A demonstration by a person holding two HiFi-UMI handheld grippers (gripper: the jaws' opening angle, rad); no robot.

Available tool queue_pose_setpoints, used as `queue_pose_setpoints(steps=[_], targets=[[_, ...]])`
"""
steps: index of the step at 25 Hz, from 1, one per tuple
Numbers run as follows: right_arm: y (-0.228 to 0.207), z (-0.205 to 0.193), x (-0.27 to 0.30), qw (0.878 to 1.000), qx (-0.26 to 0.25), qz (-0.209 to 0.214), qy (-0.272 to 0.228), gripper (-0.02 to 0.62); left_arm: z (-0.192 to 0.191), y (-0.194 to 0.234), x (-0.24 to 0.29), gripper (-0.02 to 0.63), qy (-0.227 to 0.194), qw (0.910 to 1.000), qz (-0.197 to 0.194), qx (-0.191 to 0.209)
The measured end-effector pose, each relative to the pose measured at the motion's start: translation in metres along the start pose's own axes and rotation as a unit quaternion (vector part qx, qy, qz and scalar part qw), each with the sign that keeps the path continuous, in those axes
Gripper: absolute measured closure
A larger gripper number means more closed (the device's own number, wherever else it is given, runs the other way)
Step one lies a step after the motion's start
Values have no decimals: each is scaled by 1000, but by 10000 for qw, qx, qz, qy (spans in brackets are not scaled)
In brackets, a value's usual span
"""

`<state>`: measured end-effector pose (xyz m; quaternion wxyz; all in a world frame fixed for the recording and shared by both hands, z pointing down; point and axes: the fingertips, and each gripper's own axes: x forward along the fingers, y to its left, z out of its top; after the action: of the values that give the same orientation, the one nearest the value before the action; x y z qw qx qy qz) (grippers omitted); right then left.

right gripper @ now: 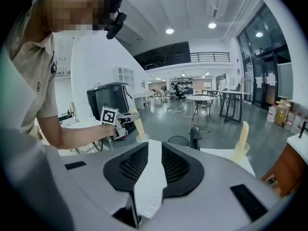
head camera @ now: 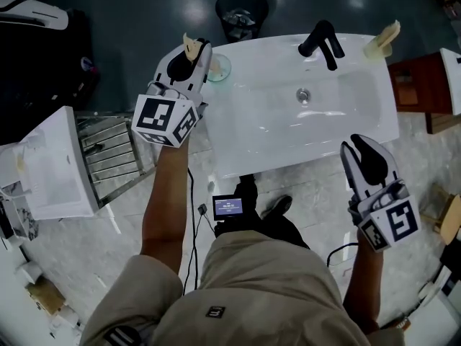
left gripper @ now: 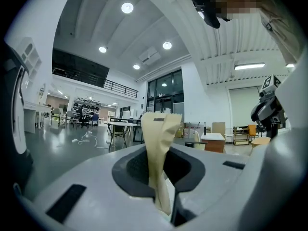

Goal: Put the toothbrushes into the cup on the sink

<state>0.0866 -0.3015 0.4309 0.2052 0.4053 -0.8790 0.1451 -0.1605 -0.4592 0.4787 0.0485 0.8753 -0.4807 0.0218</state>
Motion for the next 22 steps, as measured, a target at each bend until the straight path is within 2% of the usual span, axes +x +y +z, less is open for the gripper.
queue_pose_setpoints(steps=[13,22], targets=[[-3,-18,33,9994,106,144,306,511,-46,13,14,562,137,9999,-6,-99],[1,-19,39,9991,119,197,348,511,-70,11,15,561,511,9983,-287,-2]])
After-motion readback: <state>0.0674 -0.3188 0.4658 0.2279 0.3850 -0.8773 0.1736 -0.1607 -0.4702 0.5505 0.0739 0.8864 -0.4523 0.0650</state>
